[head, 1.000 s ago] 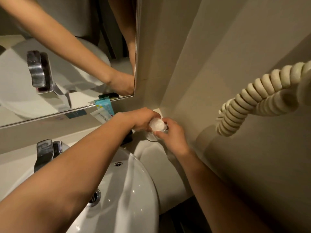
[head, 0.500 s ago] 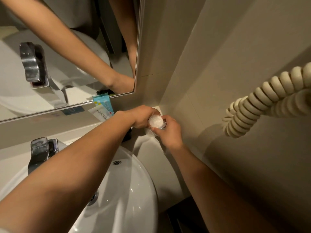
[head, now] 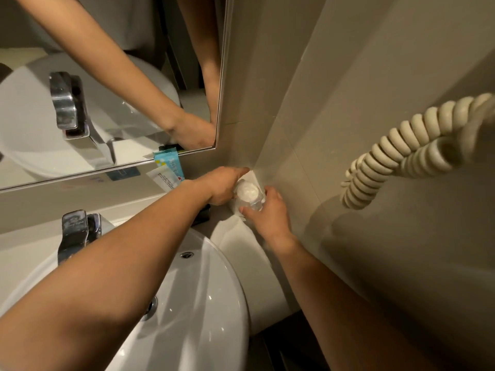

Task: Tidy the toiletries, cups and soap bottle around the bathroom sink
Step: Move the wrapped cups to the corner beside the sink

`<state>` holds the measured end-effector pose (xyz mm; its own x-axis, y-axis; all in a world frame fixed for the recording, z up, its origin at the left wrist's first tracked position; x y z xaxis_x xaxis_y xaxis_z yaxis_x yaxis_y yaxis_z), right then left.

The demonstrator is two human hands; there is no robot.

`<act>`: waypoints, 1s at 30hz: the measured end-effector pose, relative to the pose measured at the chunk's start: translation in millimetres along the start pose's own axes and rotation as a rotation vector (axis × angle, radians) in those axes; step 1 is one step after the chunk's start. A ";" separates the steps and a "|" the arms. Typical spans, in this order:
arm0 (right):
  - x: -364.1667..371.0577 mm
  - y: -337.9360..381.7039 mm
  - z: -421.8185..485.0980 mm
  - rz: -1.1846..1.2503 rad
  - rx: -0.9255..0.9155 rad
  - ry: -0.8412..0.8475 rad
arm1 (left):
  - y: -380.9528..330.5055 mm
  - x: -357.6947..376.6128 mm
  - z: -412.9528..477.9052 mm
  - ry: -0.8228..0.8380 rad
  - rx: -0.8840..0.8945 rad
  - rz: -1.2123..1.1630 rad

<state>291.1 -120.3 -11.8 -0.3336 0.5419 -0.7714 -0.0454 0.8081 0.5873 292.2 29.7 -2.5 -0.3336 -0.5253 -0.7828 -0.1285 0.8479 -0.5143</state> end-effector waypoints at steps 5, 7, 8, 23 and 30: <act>-12.1 -10.8 -26.3 -0.059 -0.022 0.034 | -13.0 -18.4 -35.5 -0.178 -0.066 -0.024; -15.5 -15.4 -38.9 -0.068 -0.027 0.054 | -21.4 -22.7 -55.0 -0.261 -0.071 -0.050; -17.3 -17.2 -45.3 -0.072 -0.030 0.062 | -25.8 -23.9 -65.4 -0.304 -0.073 -0.065; -6.0 32.3 -135.0 -0.451 -0.558 0.216 | -40.2 61.6 -226.6 -0.561 -0.360 0.106; 41.0 57.0 -187.3 -0.548 -0.762 0.378 | -5.8 106.1 -305.2 -0.572 -0.558 0.089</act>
<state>98.6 -95.3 36.0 -0.3567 -0.0746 -0.9313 -0.8269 0.4891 0.2775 -27.6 -9.3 24.4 0.1457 -0.2810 -0.9486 -0.6220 0.7196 -0.3087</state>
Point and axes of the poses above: each hand's wrist, its own z-axis towards the middle knuckle, its own x-axis out of the palm, y = z × x, the point moved 9 cm from there along z, towards the middle knuckle, and after that the axes turned 1 degree about -z, right-handed, at the moved point
